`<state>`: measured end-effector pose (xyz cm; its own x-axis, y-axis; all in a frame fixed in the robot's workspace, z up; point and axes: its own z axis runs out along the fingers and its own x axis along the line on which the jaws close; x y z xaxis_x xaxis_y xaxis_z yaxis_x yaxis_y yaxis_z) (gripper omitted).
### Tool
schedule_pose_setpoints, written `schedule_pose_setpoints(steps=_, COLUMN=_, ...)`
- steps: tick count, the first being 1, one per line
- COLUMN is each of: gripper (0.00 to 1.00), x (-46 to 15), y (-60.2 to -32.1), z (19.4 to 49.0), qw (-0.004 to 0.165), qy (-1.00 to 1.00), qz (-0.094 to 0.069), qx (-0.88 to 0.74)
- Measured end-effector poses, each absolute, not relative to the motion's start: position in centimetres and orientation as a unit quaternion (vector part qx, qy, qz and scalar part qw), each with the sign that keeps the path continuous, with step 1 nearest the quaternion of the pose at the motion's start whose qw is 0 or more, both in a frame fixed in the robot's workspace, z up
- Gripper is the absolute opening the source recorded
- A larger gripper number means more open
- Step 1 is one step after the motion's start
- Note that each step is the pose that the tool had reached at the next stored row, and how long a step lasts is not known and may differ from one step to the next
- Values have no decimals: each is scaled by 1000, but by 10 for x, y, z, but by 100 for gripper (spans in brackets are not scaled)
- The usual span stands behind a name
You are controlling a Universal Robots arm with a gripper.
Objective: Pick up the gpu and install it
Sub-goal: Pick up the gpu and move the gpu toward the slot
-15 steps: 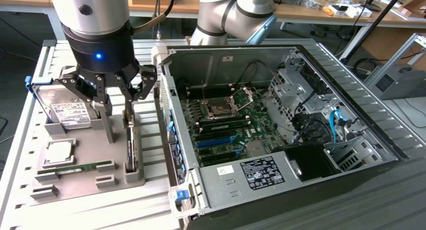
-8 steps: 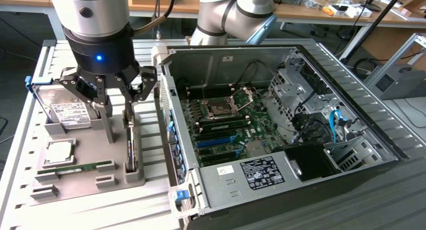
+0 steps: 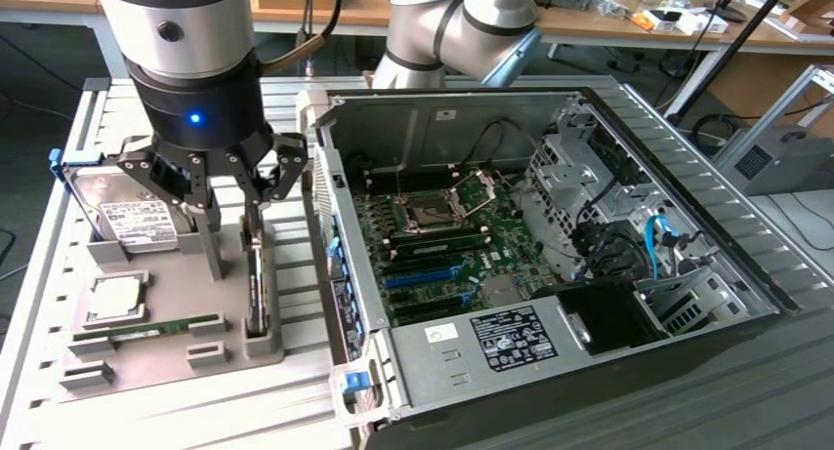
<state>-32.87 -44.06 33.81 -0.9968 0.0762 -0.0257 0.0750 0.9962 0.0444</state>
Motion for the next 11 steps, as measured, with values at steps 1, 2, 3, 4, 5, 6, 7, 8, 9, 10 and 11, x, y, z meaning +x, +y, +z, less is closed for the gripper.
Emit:
schedule_pose_setpoints(steps=1, gripper=42, x=-329, y=-441, z=338, qw=14, qy=999, qz=22, qx=38)
schedule_pose_setpoints(steps=2, gripper=42, x=-329, y=-441, z=337, qw=14, qy=999, qz=22, qx=38)
schedule_pose_setpoints(steps=3, gripper=42, x=-329, y=-441, z=337, qw=14, qy=999, qz=22, qx=38)
schedule_pose_setpoints(steps=4, gripper=42, x=-329, y=-441, z=337, qw=14, qy=999, qz=22, qx=38)
schedule_pose_setpoints(steps=5, gripper=42, x=-329, y=-441, z=336, qw=14, qy=999, qz=22, qx=38)
schedule_pose_setpoints(steps=6, gripper=42, x=-329, y=-441, z=336, qw=14, qy=999, qz=22, qx=38)
schedule_pose_setpoints(steps=7, gripper=42, x=-329, y=-441, z=336, qw=14, qy=999, qz=22, qx=38)
schedule_pose_setpoints(steps=8, gripper=42, x=-329, y=-441, z=335, qw=14, qy=999, qz=22, qx=38)
schedule_pose_setpoints(steps=9, gripper=42, x=-329, y=-441, z=335, qw=14, qy=999, qz=22, qx=38)
schedule_pose_setpoints(steps=10, gripper=42, x=-329, y=-441, z=335, qw=14, qy=999, qz=22, qx=38)
schedule_pose_setpoints(steps=11, gripper=42, x=-329, y=-441, z=335, qw=14, qy=999, qz=22, qx=38)
